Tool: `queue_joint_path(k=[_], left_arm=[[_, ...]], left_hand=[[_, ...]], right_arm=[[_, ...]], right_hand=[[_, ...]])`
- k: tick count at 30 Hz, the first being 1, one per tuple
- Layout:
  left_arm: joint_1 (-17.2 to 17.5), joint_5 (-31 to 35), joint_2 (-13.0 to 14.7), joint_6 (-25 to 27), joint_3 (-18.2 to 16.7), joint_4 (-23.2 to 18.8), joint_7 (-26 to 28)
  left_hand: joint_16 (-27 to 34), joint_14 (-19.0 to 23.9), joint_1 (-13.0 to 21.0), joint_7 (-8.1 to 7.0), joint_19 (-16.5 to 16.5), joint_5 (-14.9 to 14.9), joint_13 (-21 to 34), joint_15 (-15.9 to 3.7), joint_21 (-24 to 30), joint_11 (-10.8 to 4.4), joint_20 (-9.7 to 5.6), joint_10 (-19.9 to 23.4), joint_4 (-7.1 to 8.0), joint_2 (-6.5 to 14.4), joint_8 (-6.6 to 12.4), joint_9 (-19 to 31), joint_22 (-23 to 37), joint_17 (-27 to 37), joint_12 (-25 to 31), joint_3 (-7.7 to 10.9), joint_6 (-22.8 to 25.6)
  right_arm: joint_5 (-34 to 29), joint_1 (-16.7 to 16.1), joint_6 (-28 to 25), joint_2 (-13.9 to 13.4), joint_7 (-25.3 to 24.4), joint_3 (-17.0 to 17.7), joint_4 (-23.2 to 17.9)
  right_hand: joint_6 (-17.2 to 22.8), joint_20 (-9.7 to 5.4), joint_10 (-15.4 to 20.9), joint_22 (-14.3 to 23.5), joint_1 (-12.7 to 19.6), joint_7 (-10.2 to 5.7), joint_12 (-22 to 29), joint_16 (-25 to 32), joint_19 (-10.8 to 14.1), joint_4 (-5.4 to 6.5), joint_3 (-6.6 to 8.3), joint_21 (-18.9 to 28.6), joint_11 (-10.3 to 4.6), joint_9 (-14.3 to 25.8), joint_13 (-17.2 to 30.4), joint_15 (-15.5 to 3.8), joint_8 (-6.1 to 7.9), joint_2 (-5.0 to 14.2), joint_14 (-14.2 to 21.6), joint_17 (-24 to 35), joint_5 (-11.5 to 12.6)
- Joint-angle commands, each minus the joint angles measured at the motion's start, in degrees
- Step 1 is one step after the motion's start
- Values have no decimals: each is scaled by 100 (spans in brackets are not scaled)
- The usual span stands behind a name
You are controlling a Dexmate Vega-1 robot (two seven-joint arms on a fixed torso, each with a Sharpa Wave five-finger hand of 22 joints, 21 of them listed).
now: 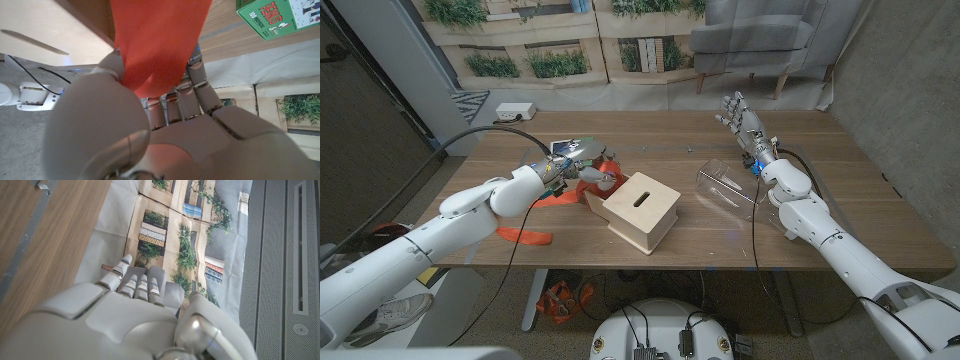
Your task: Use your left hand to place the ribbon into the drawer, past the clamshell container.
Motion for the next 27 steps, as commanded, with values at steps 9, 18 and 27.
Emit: queue_joint_path(k=[9, 18, 27], left_arm=[[137, -24, 69, 362, -132, -264, -142], [222, 23, 97, 469, -195, -375, -119], [292, 52, 144, 621, -263, -512, -177]], left_hand=[[-835, -108, -576, -351, -456, -17, -523, -983, -574, -869, 41, 392, 519, -151, -270, -164, -37, -872, -758, 578, -303], [-1129, -678, -835, -497, -603, -8, -755, -833, -937, -716, 272, -28, 500, -326, -548, -251, -42, -1233, -1238, 598, -795], [-1232, -1350, -1038, -591, -972, 2, -956, -625, -1326, -685, 496, -277, 464, -526, -871, -360, -33, -1443, -1548, 445, -1203]], right_arm=[[-6, -16, -13, -10, -28, 0, -58], [-1, -15, -13, -4, -28, -3, -63], [-35, -17, 18, -14, -24, -14, -82]], right_hand=[[21, -60, 2, 12, -9, -3, 20, -28, 50, 6, 47, 11, 1, 30, 6, 16, 11, -3, 55, -6, -17], [22, -64, 7, 12, -10, -3, 22, -27, 53, 3, 55, 11, -13, 29, 6, 17, 12, -2, 58, -7, -18], [22, -68, 11, 12, -13, -1, 23, -28, 51, 2, 60, 9, -11, 30, 6, 10, 12, -3, 56, -6, -20]])
